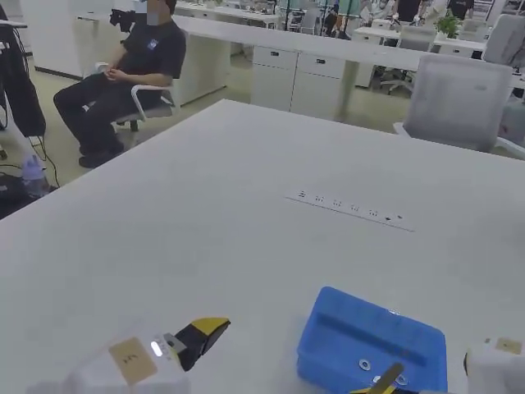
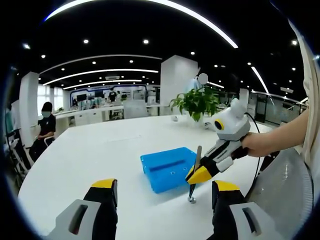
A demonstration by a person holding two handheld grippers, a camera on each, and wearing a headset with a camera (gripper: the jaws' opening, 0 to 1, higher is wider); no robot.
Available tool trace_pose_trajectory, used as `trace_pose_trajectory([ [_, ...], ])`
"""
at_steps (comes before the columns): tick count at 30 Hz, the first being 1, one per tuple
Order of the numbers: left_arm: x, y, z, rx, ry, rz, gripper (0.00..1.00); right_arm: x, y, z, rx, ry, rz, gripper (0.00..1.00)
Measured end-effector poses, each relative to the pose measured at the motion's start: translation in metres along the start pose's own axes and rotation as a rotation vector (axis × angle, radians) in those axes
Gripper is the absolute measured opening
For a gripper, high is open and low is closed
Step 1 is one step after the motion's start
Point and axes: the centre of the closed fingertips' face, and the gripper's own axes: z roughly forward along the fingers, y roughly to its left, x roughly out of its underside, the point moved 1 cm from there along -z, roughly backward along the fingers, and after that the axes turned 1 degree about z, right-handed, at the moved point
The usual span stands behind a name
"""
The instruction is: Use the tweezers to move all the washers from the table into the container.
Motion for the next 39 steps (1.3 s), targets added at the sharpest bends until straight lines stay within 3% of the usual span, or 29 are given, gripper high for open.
trace_pose_trajectory([
  [20,0.001,0.001,0.0,-0.001,0.005,0.006,0.77,0.01,0.001,0.003,0.002,0.047,-0.024,0.04],
  [32,0.001,0.0,0.0,0.001,0.009,0.01,0.77,0.008,0.002,0.001,-0.003,0.03,-0.04,0.03],
  [39,0.001,0.001,0.0,0.001,0.006,0.008,0.77,-0.004,0.004,-0.008,-0.001,-0.009,-0.031,0.03],
])
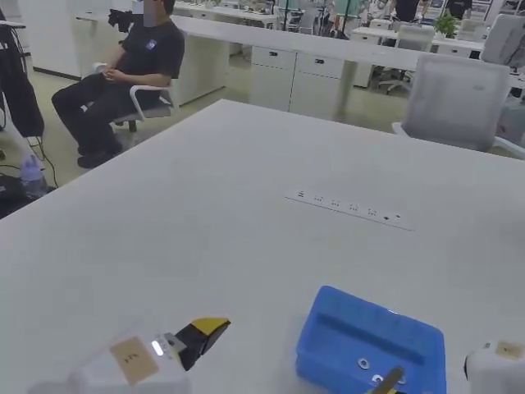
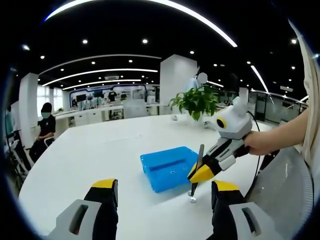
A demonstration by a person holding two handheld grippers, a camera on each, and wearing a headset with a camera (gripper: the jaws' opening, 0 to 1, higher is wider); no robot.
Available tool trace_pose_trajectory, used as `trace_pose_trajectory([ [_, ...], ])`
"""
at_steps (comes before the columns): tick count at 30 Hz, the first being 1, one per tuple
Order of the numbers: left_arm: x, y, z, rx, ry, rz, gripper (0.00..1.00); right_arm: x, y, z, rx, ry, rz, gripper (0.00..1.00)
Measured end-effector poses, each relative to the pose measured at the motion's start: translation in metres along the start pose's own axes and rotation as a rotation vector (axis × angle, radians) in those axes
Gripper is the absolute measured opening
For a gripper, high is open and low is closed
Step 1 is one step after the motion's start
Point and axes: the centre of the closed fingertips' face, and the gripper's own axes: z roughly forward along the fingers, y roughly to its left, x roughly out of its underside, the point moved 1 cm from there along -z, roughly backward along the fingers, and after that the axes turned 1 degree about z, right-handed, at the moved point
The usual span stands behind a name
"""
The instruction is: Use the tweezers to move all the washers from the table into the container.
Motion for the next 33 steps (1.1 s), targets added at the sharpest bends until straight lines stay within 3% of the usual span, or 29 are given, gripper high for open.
trace_pose_trajectory([
  [17,0.001,0.0,0.0,0.003,0.001,0.001,0.77,-0.043,-0.001,-0.016,0.012,-0.087,-0.04,0.03],
  [33,0.0,-0.001,0.0,-0.001,0.0,0.002,0.77,-0.06,-0.022,-0.016,0.042,-0.143,0.006,0.03],
])
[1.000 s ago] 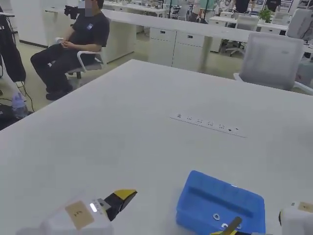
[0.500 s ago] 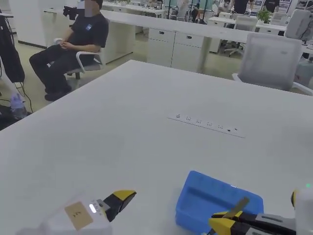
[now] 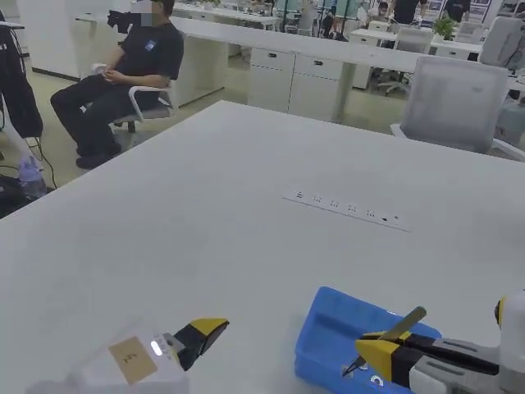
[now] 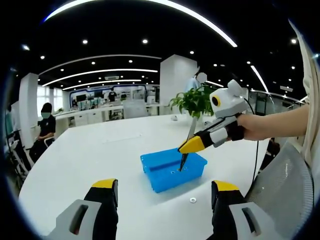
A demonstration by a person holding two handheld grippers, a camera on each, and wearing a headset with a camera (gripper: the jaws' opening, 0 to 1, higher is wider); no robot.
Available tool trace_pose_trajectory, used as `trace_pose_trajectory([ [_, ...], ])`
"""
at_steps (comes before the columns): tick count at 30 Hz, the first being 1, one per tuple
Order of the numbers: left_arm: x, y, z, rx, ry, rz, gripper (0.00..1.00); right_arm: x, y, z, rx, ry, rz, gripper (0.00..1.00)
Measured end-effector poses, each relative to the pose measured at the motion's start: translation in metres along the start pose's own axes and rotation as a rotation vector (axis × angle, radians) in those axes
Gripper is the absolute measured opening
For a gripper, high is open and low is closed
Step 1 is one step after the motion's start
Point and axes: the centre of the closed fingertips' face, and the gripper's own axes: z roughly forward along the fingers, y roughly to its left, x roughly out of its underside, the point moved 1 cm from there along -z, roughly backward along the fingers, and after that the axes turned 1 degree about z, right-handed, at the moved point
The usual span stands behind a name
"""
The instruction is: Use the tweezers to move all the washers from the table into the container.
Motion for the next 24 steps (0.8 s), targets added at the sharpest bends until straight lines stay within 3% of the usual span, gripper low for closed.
trace_pose_trajectory([
  [8,0.0,0.0,0.0,-0.001,-0.002,0.0,0.77,0.001,-0.024,0.006,0.031,0.014,0.019,0.03],
  [24,0.0,0.001,-0.001,-0.002,-0.002,-0.002,0.76,0.015,-0.05,0.027,0.052,0.084,0.035,0.03],
])
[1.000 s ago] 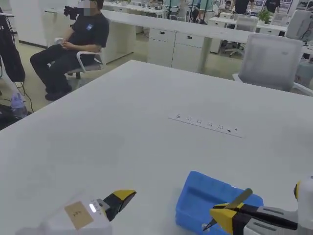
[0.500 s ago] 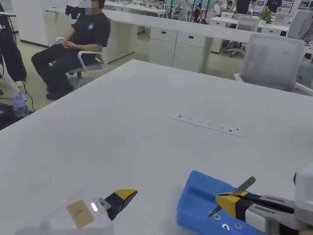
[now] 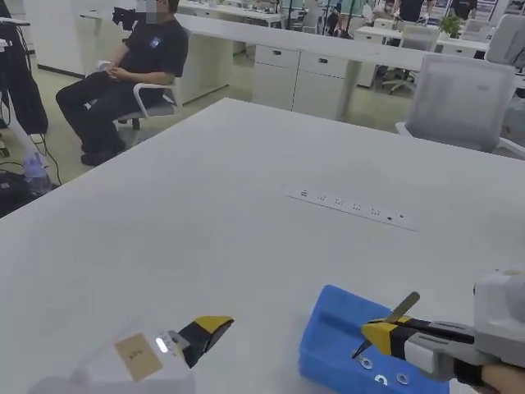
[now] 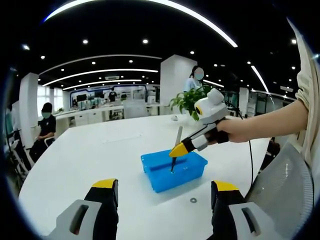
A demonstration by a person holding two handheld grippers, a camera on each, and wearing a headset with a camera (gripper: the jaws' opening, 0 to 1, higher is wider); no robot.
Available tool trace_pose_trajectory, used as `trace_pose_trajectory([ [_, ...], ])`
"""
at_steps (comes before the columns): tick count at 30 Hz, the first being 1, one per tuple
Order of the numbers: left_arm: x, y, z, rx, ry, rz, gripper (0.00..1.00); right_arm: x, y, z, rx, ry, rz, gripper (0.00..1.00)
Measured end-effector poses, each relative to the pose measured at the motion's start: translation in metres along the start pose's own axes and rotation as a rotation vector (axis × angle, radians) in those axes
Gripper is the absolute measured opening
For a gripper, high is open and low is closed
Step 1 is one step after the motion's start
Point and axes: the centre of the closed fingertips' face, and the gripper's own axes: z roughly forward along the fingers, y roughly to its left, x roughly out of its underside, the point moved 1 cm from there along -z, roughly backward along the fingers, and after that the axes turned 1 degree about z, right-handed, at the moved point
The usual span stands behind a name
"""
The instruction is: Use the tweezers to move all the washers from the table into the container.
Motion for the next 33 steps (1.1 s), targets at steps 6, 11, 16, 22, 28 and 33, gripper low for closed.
trace_pose_trajectory([
  [6,0.0,0.0,0.0,0.0,-0.001,-0.002,0.76,0.005,-0.006,0.009,0.002,0.038,-0.016,0.03],
  [11,0.0,0.0,0.0,0.0,0.0,-0.001,0.76,0.006,-0.01,0.015,0.0,0.06,-0.036,0.03],
  [16,0.001,0.0,0.0,0.001,0.001,-0.001,0.76,0.008,-0.013,0.022,0.0,0.082,-0.045,0.03],
  [22,0.001,0.001,0.001,0.001,0.001,-0.003,0.76,0.01,-0.014,0.025,0.001,0.101,-0.063,0.03],
  [28,0.001,0.0,0.001,0.004,0.004,-0.001,0.76,0.011,-0.016,0.026,0.006,0.111,-0.067,0.03],
  [33,0.0,0.0,0.001,0.006,-0.002,-0.005,0.76,0.012,-0.017,0.028,0.0,0.112,-0.065,0.03],
])
